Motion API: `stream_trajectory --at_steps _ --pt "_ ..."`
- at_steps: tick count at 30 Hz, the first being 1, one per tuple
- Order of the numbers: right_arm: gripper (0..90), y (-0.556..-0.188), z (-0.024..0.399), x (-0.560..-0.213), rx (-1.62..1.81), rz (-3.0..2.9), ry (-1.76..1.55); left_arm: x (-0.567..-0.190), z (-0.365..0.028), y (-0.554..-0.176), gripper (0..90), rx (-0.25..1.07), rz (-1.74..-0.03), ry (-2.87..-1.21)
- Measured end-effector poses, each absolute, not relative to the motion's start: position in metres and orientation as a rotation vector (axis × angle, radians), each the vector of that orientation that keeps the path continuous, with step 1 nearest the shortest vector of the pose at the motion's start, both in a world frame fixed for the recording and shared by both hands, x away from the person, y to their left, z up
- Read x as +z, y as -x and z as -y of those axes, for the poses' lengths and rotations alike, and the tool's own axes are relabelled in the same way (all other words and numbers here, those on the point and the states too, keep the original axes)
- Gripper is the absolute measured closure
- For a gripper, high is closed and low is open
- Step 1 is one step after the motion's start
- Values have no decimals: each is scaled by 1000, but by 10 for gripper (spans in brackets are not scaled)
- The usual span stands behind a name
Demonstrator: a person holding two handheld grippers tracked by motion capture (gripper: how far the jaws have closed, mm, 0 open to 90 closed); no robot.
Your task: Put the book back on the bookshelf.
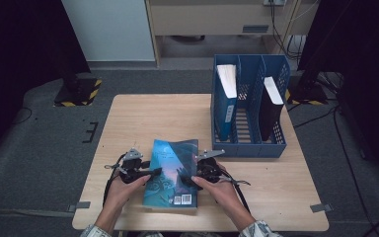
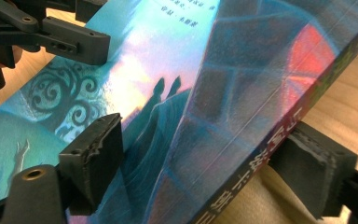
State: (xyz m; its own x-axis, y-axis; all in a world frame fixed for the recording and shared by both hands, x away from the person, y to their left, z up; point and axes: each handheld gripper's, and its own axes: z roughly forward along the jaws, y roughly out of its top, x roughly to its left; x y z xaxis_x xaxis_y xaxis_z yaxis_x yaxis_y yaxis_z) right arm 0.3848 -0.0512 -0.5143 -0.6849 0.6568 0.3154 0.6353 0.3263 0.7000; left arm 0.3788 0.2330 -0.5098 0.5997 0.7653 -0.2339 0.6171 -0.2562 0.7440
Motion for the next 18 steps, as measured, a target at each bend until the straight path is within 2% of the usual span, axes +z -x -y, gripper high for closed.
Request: stream_trajectory --at_steps 18 --pt "337 -399 38 -506 1304 -2564 -1295 -498 -230 -378 584 274 -1092 -2009"
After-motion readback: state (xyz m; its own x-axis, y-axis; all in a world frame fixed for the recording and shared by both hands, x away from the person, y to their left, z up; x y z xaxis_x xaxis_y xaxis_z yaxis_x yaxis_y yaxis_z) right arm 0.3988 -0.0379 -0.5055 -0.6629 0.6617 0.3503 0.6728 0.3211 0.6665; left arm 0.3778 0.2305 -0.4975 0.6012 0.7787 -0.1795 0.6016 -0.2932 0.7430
